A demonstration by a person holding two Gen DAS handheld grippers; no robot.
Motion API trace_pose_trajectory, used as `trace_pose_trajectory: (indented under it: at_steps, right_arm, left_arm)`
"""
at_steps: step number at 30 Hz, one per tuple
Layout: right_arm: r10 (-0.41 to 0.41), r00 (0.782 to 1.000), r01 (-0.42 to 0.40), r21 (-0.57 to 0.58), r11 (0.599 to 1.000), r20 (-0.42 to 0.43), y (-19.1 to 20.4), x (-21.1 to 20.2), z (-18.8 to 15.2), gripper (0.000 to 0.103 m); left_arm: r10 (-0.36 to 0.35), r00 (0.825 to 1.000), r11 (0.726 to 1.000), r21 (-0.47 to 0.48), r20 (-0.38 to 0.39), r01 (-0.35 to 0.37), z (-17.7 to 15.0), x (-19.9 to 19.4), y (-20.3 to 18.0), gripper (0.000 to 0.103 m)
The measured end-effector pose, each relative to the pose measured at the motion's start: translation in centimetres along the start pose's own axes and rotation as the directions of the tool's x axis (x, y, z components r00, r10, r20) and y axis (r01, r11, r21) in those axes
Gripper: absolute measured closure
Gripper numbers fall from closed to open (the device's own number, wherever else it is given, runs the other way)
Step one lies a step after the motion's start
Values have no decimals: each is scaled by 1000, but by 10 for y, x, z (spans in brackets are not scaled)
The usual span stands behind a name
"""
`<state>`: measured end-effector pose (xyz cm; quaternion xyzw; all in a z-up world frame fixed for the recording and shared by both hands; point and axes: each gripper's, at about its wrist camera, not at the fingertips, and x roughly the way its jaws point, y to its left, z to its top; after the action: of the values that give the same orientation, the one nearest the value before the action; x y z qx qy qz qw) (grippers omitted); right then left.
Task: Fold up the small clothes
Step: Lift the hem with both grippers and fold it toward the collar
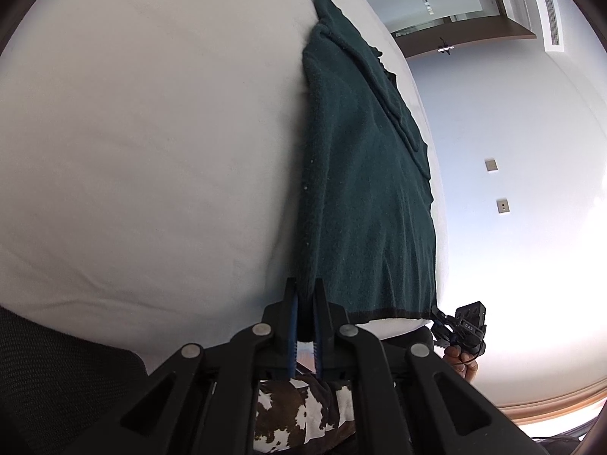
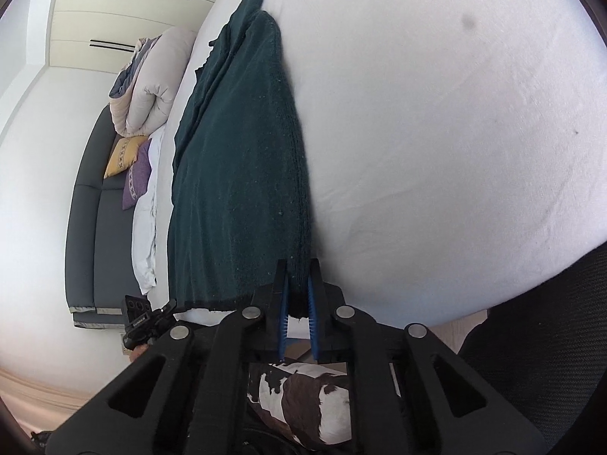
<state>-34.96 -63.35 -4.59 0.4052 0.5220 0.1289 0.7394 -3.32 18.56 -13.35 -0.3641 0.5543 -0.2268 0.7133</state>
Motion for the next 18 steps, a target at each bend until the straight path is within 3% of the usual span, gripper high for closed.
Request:
trace_pose_trajectory:
  at_steps: [5, 11, 18]
  right_arm:
    - [18, 1000, -17, -35, 999, 25, 16, -6, 5, 96]
    - [97, 993, -94, -44, 995, 66, 37, -17, 14, 96]
    - [177, 979, -171, -61, 983, 106, 73, -22, 41, 96]
  left_arm:
    - [-80, 996, 997, 5, 33, 80, 0, -10, -9, 98]
    - [-190, 977, 982, -3, 99, 191, 7, -26, -23, 98]
    - [-256, 949, 966, 11, 181, 259, 30, -39, -42, 98]
